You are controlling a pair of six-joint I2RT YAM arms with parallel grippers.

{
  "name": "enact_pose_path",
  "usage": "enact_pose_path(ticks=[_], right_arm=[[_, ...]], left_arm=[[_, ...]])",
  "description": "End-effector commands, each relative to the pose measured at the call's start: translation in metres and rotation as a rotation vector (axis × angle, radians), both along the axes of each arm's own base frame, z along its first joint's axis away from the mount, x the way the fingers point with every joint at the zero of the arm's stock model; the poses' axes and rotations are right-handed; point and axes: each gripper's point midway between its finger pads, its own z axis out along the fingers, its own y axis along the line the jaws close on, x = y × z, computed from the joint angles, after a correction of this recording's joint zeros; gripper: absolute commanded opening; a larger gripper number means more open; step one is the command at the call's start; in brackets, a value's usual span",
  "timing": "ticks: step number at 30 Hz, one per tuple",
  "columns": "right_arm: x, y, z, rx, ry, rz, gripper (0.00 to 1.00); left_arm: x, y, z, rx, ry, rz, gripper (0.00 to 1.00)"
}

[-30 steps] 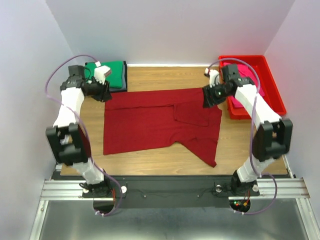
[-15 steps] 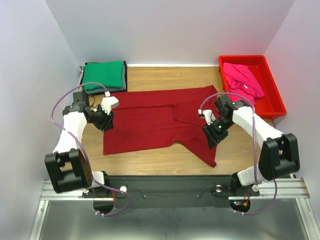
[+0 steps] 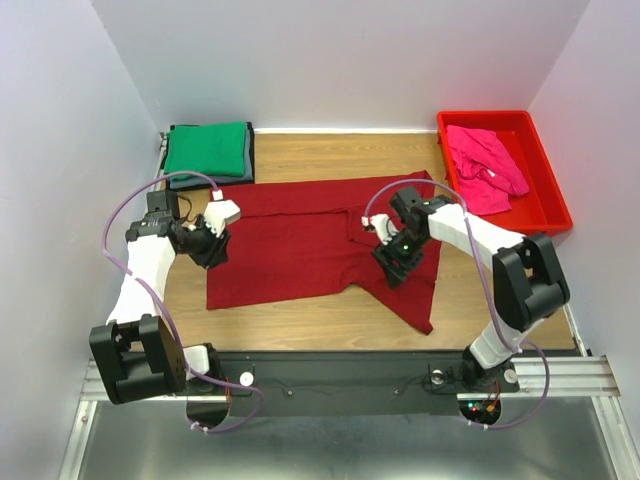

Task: Fold and stack the t-shirts
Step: Fold the tshirt

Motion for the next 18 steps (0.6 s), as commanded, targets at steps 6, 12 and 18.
enact_pose_path(ticks=[6,12,18], right_arm=[[0.027,0.021,-0.023,-0.057,-0.101,0.014,0.66],[0.037,0.019,-0.026,-0.088,-0.127,-0.012,0.68],[0.026,0.032,-0.021,-0.016,-0.066,0.020,0.53]], left_arm=[[0.008,-0.004,0.011,-0.022,-0.037,-0.018,0.44],[0.008,-0.006,0.013,-0.024,-0.044,-0.027,0.44],[0.009,-0.006,0.011,-0.025,-0.042,-0.028,0.44]])
